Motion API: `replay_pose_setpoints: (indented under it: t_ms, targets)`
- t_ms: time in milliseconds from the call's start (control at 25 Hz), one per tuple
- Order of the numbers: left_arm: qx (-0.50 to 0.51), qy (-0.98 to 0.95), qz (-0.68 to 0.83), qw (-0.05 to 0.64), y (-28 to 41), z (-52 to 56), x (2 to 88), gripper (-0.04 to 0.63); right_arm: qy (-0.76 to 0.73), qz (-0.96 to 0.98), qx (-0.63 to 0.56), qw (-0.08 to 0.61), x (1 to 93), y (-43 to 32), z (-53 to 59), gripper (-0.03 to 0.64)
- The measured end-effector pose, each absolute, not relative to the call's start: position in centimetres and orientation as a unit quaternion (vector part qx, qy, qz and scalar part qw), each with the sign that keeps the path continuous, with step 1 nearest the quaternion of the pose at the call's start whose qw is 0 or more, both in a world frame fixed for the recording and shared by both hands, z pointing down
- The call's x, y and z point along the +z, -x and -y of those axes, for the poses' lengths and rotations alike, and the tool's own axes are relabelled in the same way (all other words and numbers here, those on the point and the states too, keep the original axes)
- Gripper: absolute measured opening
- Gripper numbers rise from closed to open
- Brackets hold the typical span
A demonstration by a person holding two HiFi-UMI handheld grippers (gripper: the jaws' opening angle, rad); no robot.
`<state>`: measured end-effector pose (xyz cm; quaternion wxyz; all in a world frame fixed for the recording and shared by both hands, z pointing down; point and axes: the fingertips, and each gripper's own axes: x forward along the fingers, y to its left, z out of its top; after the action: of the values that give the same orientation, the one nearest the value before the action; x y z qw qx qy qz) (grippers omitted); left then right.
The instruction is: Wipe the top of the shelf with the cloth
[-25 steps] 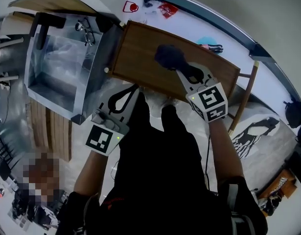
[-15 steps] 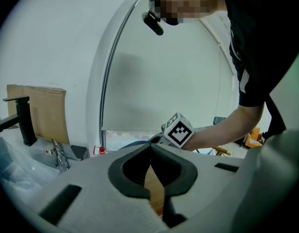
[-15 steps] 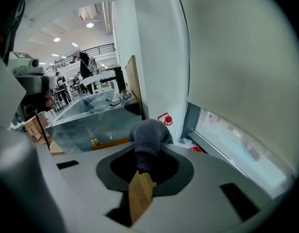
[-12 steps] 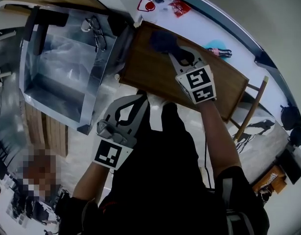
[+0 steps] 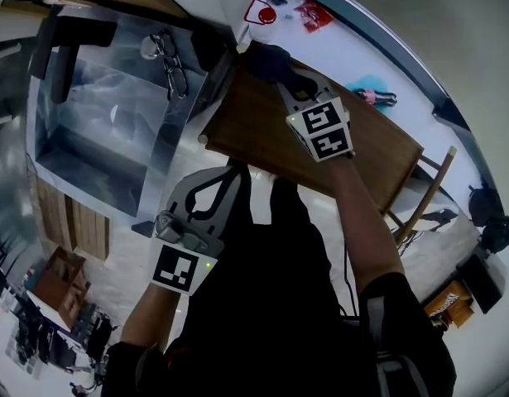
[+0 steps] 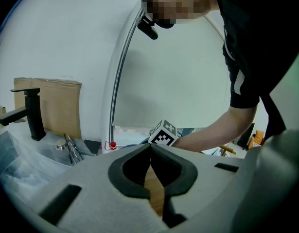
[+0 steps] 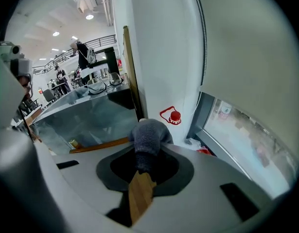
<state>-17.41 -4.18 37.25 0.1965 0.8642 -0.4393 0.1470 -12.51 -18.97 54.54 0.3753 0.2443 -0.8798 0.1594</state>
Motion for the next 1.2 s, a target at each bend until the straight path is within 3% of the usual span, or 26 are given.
replay_pose_setpoints:
  t_ms: [520, 1200]
  targets:
    - [0.15, -0.865, 0.435, 0.201, 17.4, 5.1, 37.8, 0.02, -0.246, 0.862, 0.184, 0.404, 58.5, 11.5, 18.7, 0.059]
    - [0.161, -0.889, 0.388, 0.179, 11.0, 4.7, 36.7, 0.02, -0.299, 0.834, 0.21, 0.414, 59.0, 1.7, 16.6, 0.059]
